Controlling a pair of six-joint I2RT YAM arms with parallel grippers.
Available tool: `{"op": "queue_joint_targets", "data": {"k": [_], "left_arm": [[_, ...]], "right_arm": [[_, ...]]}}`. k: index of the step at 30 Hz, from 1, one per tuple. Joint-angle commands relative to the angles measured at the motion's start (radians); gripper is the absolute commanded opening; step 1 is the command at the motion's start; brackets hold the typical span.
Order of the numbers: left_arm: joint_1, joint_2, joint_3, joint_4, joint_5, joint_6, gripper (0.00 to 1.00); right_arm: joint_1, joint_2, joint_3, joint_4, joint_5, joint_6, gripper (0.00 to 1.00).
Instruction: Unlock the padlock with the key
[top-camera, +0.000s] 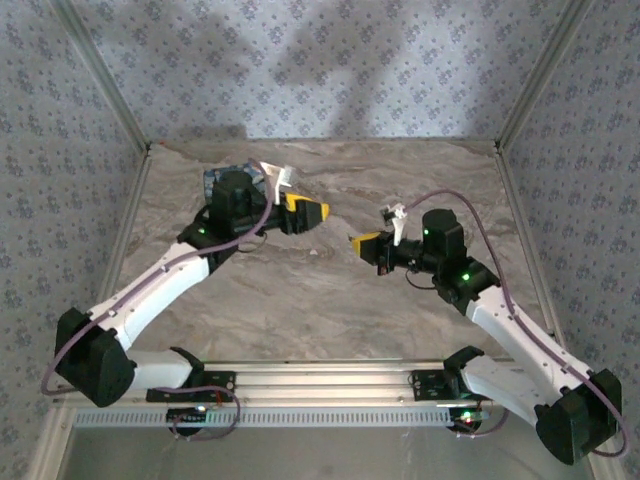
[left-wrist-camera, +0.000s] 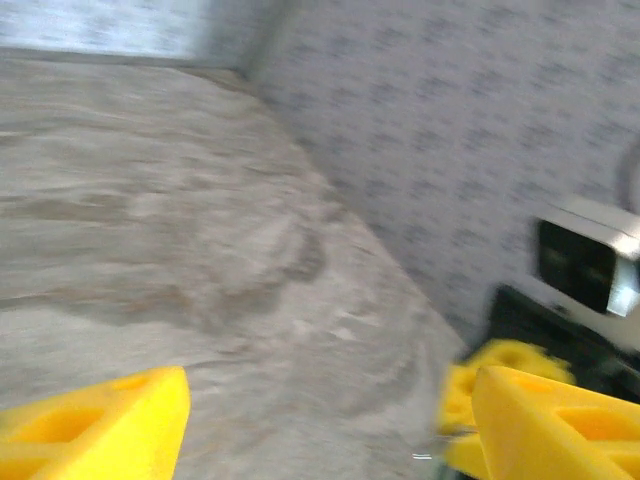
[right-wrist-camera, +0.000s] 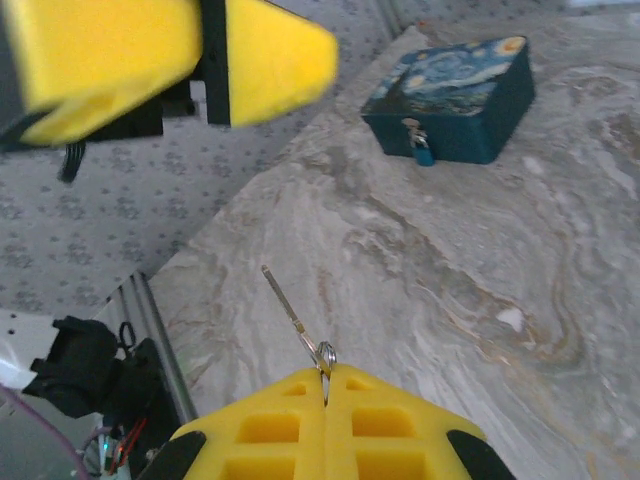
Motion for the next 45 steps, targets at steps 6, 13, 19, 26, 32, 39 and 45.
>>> {"op": "queue_joint_targets", "data": {"k": [6, 13, 19, 26, 32, 39, 45], "left_arm": [[0.191, 0.164, 0.149, -0.350, -0.307, 0.147, 0.81], [0.237, 0.400, 0.348, -0.464, -0.497, 0.269, 0.84], [0.243, 0.594, 0.520, -0.525, -0.550, 0.316, 0.85], [0.245, 0.743, 0.669, -0.573, -0.573, 0.351, 0.85], [0.242, 0.817, 0.736, -0.602, -0.566, 0.387, 0.86], [0.230, 0.856, 0.747, -0.625, -0.542, 0.395, 0.87], [0.202, 0.862, 0.725, -0.637, -0.540, 0.394, 0.87]], "right_arm": [[-0.026, -0.039, -0.037, -0.130, 0.179, 0.002, 0.00], [-0.048, -0.045, -0.061, -0.164, 0.249, 0.037, 0.00], [-0.049, -0.060, -0.061, -0.190, 0.271, 0.039, 0.00], [-0.052, -0.066, -0.063, -0.204, 0.279, 0.041, 0.00], [-0.053, -0.067, -0.067, -0.210, 0.286, 0.045, 0.00], [-0.055, -0.067, -0.062, -0.230, 0.300, 0.049, 0.00], [-0.075, -0.070, -0.049, -0.272, 0.304, 0.047, 0.00]]}}
